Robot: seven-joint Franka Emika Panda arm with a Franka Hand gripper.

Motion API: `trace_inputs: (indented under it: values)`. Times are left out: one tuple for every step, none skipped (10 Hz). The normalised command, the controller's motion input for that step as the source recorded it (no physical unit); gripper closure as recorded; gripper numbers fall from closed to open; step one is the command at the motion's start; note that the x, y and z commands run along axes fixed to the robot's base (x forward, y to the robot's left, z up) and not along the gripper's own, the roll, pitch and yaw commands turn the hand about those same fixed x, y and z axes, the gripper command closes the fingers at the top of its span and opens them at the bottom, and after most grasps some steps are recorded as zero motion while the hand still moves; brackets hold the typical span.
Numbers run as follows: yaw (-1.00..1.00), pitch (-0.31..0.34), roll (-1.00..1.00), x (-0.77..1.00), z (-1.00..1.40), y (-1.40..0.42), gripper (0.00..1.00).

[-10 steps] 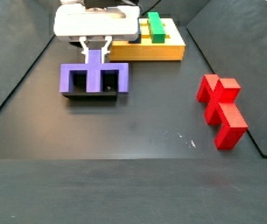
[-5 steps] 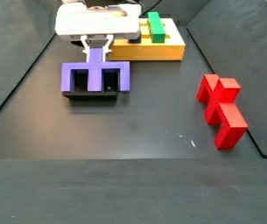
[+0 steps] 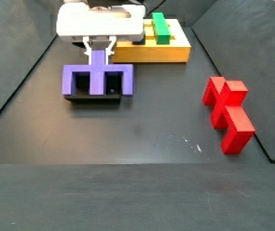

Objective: Pick up the purple object. Move up. Place the purple object on the fixture. Regrasp the purple object. Move to above the board. Insert the purple object.
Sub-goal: Move to above the board.

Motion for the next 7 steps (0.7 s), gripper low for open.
trace_inputs:
  values:
    - [0.00,0.000,0.00,0.00,1.40,0.00,1.00]
    - [-0.07,-0.013,0.00,0.00,1.40,0.02,1.00]
    - [-0.07,-0.030,-0.07,-0.02,1.40,0.03,1.00]
    - [-0.05,-0.010,-0.04,-0.02,1.40,0.04,1.00]
    - [-0.05,0.038,-0.03,-0.01,1.40,0.02,1.00]
    - [-0.04,0.053,-0.01,-0.02,1.40,0.02,1.00]
    - [-0.02,0.067,0.00,-0.02,1.40,0.01,1.00]
